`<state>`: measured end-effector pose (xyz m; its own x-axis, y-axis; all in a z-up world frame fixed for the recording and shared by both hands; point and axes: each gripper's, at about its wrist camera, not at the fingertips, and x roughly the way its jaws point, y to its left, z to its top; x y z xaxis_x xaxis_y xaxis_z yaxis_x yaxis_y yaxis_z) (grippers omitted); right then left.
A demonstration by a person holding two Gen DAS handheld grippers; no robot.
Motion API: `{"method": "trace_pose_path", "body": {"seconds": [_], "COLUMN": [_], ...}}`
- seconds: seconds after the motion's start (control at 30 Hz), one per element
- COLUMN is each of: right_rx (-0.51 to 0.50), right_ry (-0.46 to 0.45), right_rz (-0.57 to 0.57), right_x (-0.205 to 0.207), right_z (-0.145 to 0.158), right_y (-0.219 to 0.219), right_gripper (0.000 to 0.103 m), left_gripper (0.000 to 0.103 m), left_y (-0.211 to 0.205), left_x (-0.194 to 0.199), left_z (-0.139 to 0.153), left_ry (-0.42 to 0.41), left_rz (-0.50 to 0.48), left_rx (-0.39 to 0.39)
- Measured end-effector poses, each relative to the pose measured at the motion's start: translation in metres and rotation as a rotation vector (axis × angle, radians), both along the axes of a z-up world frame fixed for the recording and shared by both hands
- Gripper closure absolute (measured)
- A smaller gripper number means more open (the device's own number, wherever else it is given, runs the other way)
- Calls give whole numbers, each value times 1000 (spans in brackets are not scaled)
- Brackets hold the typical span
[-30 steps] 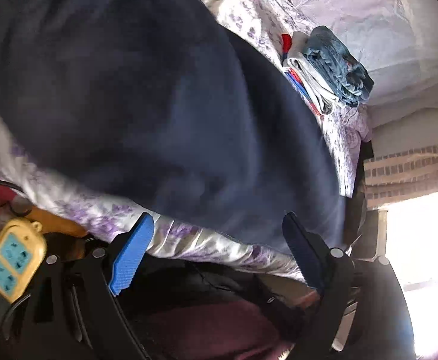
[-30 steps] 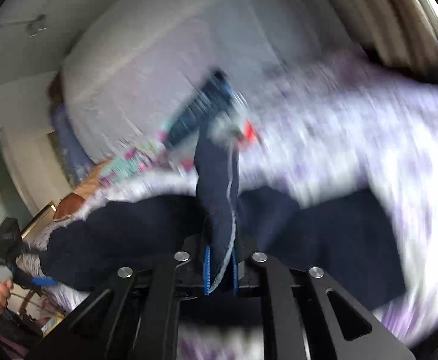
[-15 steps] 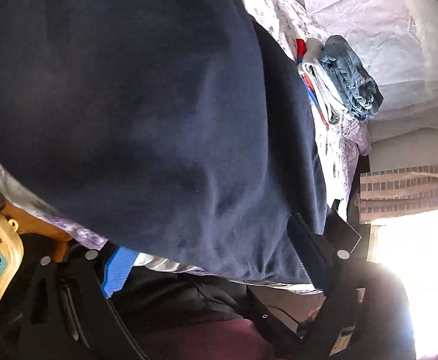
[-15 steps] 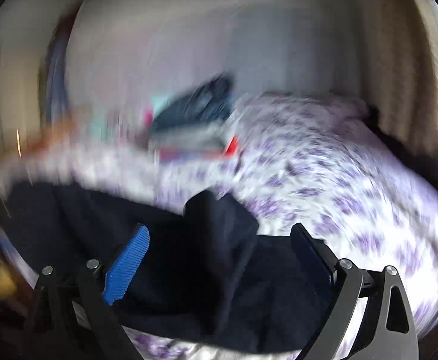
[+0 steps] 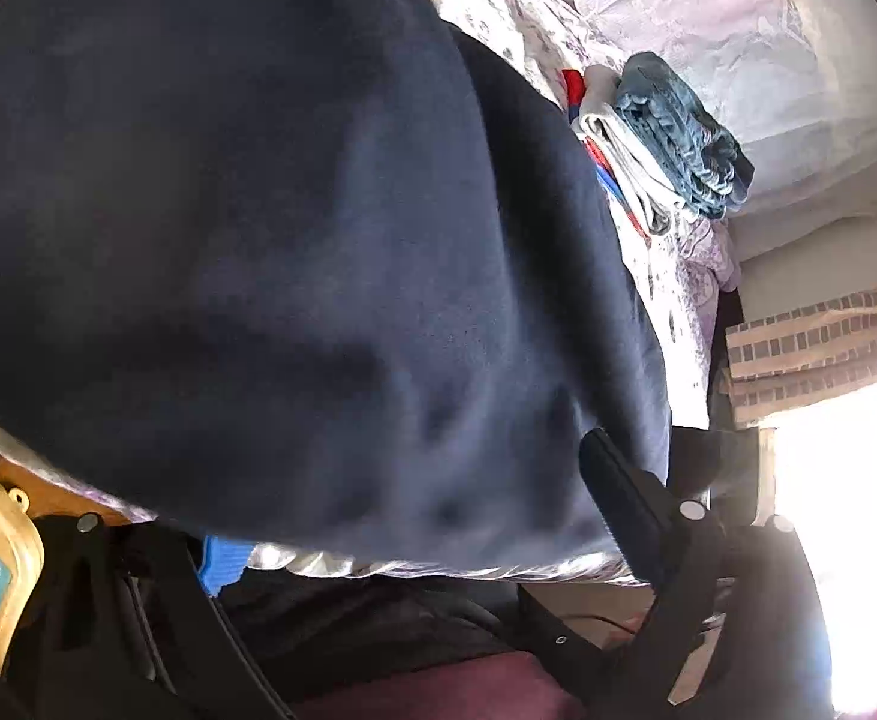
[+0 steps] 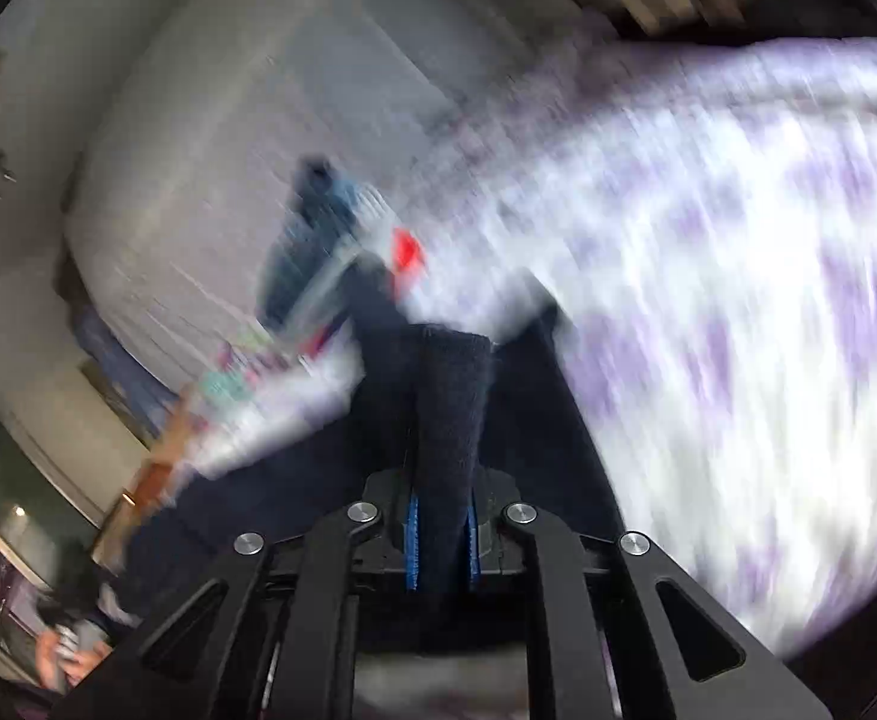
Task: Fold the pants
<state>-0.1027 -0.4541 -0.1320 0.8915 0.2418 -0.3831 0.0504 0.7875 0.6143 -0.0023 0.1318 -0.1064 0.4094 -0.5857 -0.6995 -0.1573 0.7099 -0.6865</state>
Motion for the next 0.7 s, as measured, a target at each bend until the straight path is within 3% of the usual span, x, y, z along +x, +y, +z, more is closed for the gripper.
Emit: {"method": "trace_pose_path", "body": {"seconds": [0.1, 0.33, 0.4, 0.47, 0.57, 0.7], "right_rx": [-6, -8, -47, -83, -180, -299], "right_ry": [-53, -47, 4, 96, 110, -27], "right_rz": [-3, -8, -56, -62, -112, -158], "right_x": [-11, -9, -11, -14, -26, -33], "right_z": [8, 31, 40, 40, 51, 86], "right_y": [4, 3, -1, -2, -10, -8], "right_gripper": [91, 91, 85, 52, 52, 42], "left_gripper": [9, 10, 10, 10, 9, 9], "left_y": [0, 17, 32, 57, 103, 152], "left_x": [-1, -16, -24, -34, -41, -36], "left_z": [1, 18, 34, 55, 83, 93], "left_ry": [-4, -33, -60, -83, -111, -73], "left_rz": [-10, -3, 24, 79, 186, 308], "left_rx": [7, -19, -21, 9, 82, 149]}}
